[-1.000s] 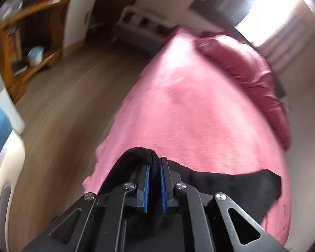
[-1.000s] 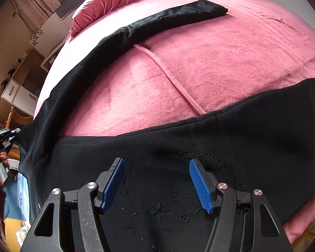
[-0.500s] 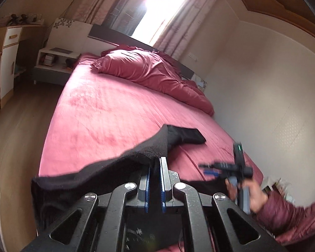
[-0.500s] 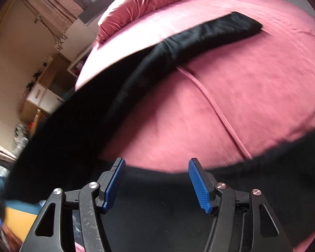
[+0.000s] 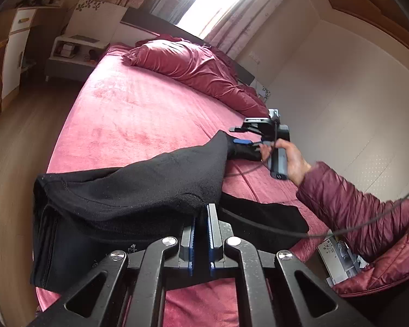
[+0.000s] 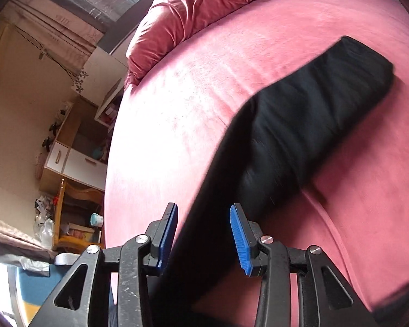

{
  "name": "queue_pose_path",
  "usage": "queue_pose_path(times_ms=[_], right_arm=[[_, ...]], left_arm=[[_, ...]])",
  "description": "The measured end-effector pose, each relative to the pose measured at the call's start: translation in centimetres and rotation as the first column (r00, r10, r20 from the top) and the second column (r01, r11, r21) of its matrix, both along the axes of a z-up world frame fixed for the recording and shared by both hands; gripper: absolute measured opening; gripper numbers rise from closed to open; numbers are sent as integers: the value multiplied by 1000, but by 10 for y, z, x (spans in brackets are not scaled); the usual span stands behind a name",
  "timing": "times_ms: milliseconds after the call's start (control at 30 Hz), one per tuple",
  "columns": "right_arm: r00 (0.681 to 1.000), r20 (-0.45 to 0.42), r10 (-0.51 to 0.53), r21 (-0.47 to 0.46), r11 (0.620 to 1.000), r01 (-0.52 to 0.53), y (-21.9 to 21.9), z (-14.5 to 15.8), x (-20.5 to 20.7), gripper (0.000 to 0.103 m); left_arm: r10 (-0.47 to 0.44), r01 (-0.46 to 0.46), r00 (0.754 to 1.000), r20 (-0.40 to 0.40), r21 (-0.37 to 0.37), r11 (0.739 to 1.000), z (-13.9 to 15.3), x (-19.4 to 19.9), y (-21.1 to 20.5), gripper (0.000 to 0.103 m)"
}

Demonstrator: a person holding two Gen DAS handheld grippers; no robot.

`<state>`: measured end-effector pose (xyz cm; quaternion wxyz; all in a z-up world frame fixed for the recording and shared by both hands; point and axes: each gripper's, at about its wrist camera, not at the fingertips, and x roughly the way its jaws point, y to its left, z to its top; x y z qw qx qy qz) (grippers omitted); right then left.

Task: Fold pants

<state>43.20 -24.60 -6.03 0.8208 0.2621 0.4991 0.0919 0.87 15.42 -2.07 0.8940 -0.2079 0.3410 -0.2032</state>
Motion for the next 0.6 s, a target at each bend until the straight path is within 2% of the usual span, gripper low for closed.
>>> queue_pose_path(times_ms=[100,133,200,267,400,533,600], right_arm=[[999,-50,5,-57,998,-8,13,-13,27,40],[997,-79,-1,-94,996,-7,17,-21,37,32],[996,-92,9,-133,991,-21,21,-29,45,7],[997,-73,22,-153,988,-33,20,-26,45,7],[999,-4,38,-140,989,-38,10,1,44,7],[994,97,50,-69,997,-44,-3,42,26,7],[982,171,77,-40,997,-71,-4,64,3,7]], left_arm=[[5,-5,1000,-13,-3,1000,-2,0,4,7],[10,-10,1000,-16,-4,1000,-2,1,6,7],[28,-28,999,-27,-7,1000,-2,8,12,7],[61,-61,998,-31,0,998,0,19,21,7],[154,-152,988,-32,61,987,17,75,56,7],[298,-292,954,-35,109,950,39,144,100,7],[329,-324,944,-35,103,940,49,164,117,7]])
